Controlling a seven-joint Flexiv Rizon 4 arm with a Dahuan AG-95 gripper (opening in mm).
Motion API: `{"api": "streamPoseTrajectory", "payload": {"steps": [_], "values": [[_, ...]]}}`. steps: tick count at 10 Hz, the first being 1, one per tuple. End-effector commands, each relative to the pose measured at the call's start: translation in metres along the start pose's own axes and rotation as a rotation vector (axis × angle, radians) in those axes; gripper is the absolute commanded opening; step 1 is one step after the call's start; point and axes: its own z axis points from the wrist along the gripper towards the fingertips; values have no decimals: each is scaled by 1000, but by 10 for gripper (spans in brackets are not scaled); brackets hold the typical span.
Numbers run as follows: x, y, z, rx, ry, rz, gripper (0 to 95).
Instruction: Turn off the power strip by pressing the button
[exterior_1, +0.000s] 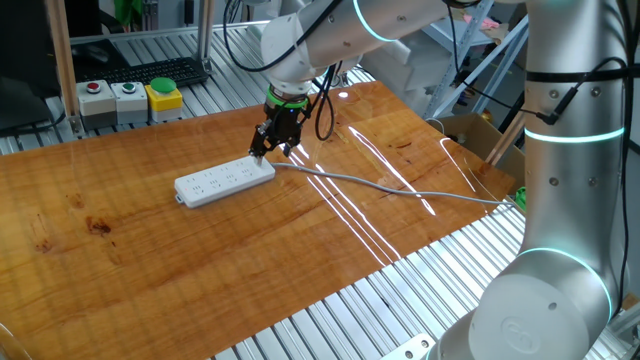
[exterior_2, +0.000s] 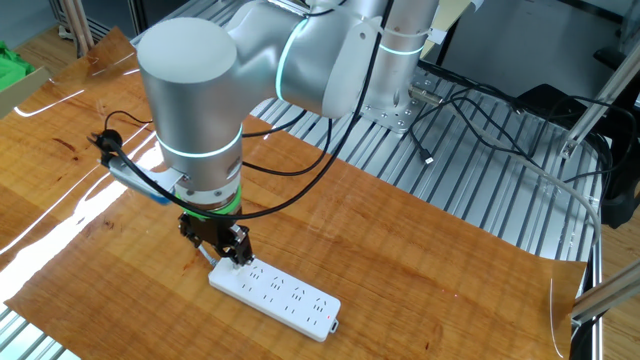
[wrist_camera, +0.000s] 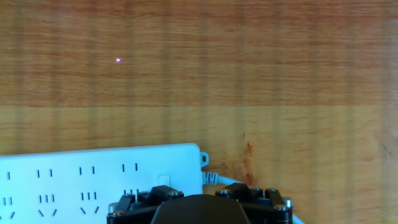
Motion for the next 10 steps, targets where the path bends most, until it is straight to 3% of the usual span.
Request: {"api": "streamPoseTrajectory", "payload": {"steps": [1,4,5,10], "values": [[-1,0,0,-6,0,2,760],[-5,-3,20,-6,-13,-23,760],[-6,-3,21,-18,-12,-18,760],[0,-5,10,-5,24,11,760]]}}
